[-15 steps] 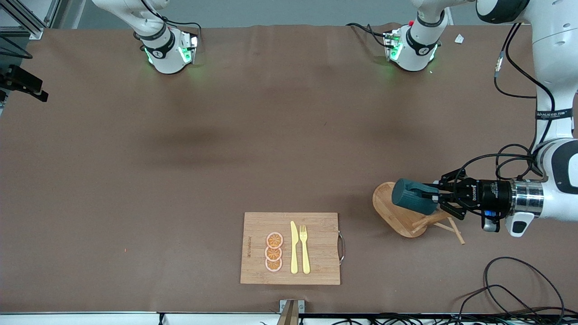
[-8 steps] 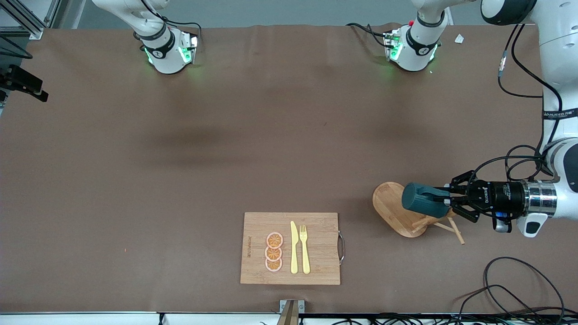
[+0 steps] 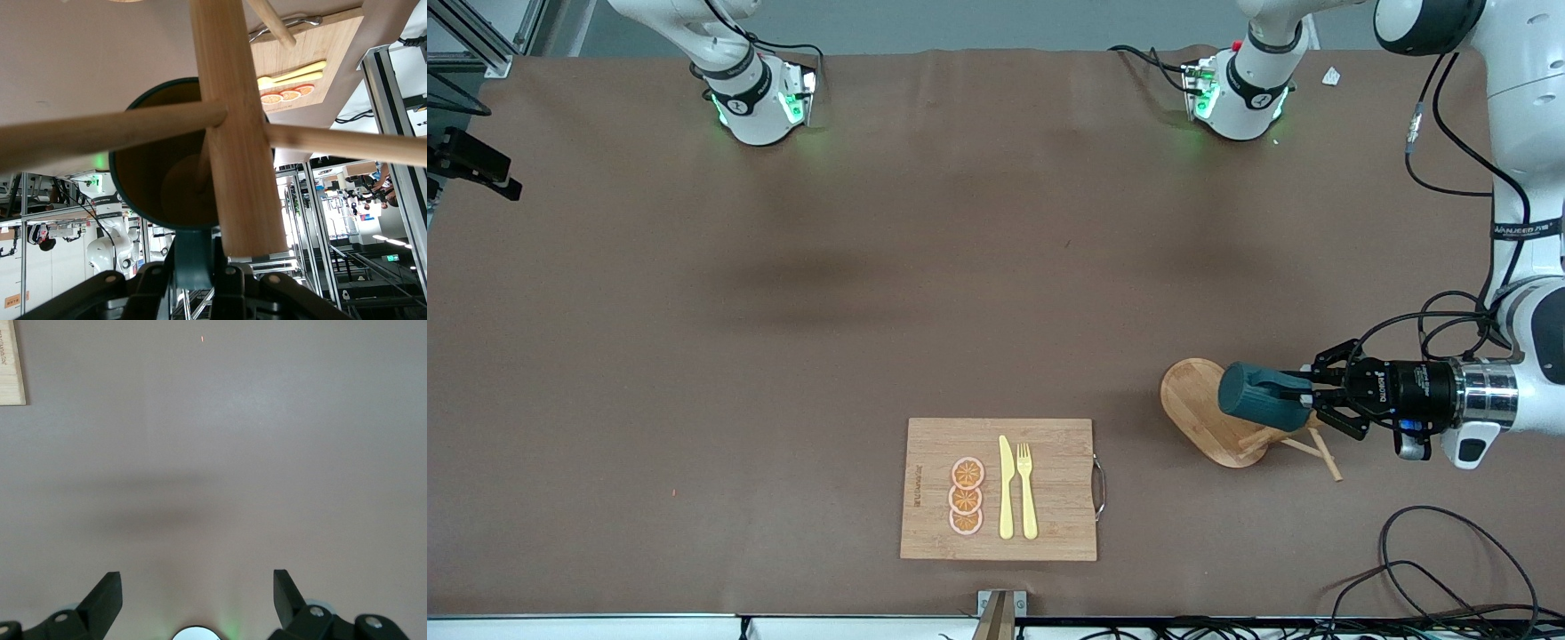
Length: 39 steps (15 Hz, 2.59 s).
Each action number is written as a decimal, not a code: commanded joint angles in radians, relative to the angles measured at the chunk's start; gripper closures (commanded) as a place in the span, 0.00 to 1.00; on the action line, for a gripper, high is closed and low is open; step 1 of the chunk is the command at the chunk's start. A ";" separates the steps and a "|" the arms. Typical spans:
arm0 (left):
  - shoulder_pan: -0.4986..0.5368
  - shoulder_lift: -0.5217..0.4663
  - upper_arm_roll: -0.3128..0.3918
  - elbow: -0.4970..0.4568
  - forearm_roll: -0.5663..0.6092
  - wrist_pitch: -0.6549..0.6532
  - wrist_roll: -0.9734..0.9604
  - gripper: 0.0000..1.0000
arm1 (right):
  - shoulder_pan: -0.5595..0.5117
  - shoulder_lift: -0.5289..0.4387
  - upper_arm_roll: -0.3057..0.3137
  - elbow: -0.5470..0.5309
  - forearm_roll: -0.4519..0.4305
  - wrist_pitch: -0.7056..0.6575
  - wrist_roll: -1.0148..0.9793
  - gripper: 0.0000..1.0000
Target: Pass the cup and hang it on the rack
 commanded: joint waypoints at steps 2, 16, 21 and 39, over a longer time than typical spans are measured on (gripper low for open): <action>0.009 0.014 -0.005 0.014 -0.029 -0.004 0.009 0.85 | -0.011 -0.016 0.010 -0.013 -0.013 -0.004 0.007 0.00; 0.009 -0.030 -0.019 0.026 -0.046 -0.004 -0.005 0.00 | -0.010 -0.016 0.010 -0.014 -0.013 -0.004 0.007 0.00; -0.005 -0.102 -0.027 0.026 -0.043 -0.006 -0.002 0.00 | -0.011 -0.016 0.010 -0.014 -0.013 -0.004 0.006 0.00; -0.163 -0.413 -0.045 0.036 0.688 -0.007 0.328 0.00 | -0.011 -0.016 0.010 -0.014 -0.013 -0.002 0.004 0.00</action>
